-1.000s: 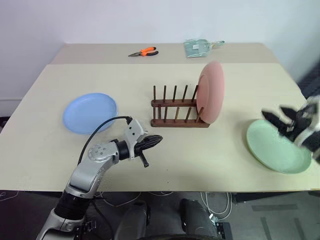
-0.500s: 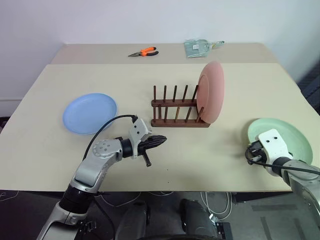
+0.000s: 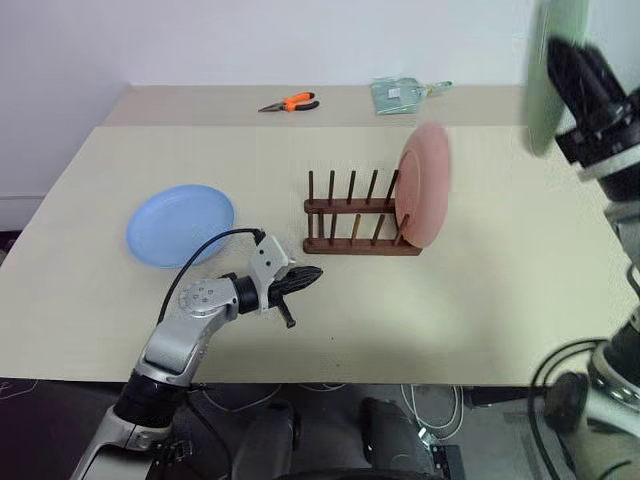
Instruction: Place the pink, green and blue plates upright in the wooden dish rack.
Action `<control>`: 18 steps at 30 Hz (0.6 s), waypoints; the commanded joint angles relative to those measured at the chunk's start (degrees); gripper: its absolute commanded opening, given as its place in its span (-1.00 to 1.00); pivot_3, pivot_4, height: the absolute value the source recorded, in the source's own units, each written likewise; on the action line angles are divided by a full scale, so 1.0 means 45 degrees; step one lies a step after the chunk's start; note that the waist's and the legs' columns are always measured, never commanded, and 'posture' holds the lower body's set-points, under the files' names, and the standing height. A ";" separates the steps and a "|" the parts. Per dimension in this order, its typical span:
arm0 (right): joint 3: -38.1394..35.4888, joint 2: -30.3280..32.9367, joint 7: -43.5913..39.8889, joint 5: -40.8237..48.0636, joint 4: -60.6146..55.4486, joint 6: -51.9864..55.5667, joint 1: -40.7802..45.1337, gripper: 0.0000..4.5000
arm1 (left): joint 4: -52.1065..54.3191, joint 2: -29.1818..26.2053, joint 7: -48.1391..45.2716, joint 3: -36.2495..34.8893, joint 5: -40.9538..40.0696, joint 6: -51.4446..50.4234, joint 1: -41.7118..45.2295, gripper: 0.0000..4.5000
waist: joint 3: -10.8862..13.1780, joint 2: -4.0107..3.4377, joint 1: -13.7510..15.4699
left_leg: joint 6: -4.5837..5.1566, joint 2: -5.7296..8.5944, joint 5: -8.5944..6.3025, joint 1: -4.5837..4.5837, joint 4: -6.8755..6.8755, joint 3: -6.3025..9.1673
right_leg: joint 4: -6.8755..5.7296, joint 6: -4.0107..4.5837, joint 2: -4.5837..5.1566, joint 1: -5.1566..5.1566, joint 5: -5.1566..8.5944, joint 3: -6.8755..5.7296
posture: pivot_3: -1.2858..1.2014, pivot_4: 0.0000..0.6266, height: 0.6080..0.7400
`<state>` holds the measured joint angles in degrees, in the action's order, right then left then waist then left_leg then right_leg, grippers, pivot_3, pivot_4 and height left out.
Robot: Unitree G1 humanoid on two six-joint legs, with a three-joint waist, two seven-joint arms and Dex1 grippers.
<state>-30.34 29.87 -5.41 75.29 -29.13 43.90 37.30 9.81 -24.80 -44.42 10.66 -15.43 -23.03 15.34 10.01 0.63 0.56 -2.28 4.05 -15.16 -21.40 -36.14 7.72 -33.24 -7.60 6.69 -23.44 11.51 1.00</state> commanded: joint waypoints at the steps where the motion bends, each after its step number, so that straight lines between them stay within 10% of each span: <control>1: 0.1682 -0.1121 0.1650 0.3081 -0.0551 -0.0385 0.0800 -0.99 | 0.0213 0.0001 0.0063 -0.0209 0.0038 0.0389 0.0029 -1.00 | 0.0000 0.0000 -0.0027 | 0.0000 0.0000 0.0000 -0.0001 -0.0001 0.0000 | 0.0000 0.0003 0.0000 -0.0001 0.0002 0.0000 | 0.03 -0.52 1.00; 5: 0.3499 -0.3071 0.3642 0.3470 0.0000 -0.1071 0.1100 -0.99 | 0.0332 0.0016 0.0116 -0.0199 0.0075 0.0414 -0.0103 -1.00 | -0.0002 -0.0006 -0.0046 | -0.0001 0.0003 0.0000 -0.0001 -0.0004 0.0002 | -0.0015 0.0006 0.0000 -0.0013 0.0000 0.0007 | 0.03 -0.52 1.00; 18: 0.4504 -0.3133 0.3893 0.1591 0.1757 -0.0957 0.0370 -0.99 | 0.0870 -0.0068 0.0517 -0.0317 0.0066 0.0326 -0.0623 -1.00 | 0.0001 -0.0015 -0.0232 | -0.0001 0.0012 0.0001 0.0001 0.0003 -0.0014 | -0.0033 0.0001 -0.0006 -0.0034 -0.0003 0.0013 | 0.03 -0.52 1.00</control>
<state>-9.75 16.09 11.95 83.27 -21.11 40.73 38.49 11.53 -24.82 -42.26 10.20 -15.09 -22.07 12.28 10.02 0.56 -0.48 -2.29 4.11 -15.16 -21.39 -36.12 7.66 -33.39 -7.60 6.67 -23.59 11.49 1.05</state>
